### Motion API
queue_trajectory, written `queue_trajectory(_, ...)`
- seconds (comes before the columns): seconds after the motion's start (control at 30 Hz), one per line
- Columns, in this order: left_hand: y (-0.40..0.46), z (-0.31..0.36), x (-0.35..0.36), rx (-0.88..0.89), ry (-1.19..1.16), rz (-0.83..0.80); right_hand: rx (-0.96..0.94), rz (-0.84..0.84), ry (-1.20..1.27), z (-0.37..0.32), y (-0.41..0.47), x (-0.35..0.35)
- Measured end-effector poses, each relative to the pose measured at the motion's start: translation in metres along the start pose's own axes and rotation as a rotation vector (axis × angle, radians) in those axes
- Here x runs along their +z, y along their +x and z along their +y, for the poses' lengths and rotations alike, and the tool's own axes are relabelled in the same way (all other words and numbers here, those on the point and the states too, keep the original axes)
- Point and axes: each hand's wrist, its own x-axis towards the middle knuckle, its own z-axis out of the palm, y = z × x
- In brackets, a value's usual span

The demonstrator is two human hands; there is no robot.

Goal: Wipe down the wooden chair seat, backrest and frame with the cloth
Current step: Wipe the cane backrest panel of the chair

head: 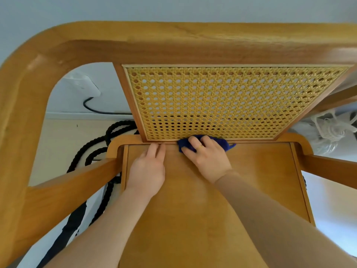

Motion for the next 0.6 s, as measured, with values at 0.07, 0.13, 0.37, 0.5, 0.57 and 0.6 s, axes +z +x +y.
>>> queue_trajectory(0.07, -0.002, -0.001, 0.001, -0.004, 0.014, -0.013, 0.045, -0.063, 0.021, -0.003, 0.003, -0.004)
queue_trajectory(0.13, -0.004, 0.002, -0.002, -0.020, -0.021, -0.043, 0.010, 0.025, 0.044, 0.001, 0.014, -0.022)
queue_trajectory(0.37, -0.001, 0.004, -0.011, -0.070, -0.015, -0.117, 0.057, 0.620, -0.037, 0.011, 0.108, -0.107)
queue_trajectory(0.5, -0.004, 0.003, -0.007, -0.061, -0.011, -0.114, 0.055, 0.562, -0.034, 0.005, 0.103, -0.078)
queue_trajectory(0.57, -0.007, 0.000, -0.001, -0.061, -0.046, -0.075, 0.012, 0.467, -0.013, 0.000, 0.085, -0.049)
queue_trajectory(0.6, -0.009, -0.001, 0.001, -0.054, -0.065, -0.052, -0.021, 0.398, -0.007, -0.003, 0.073, -0.035)
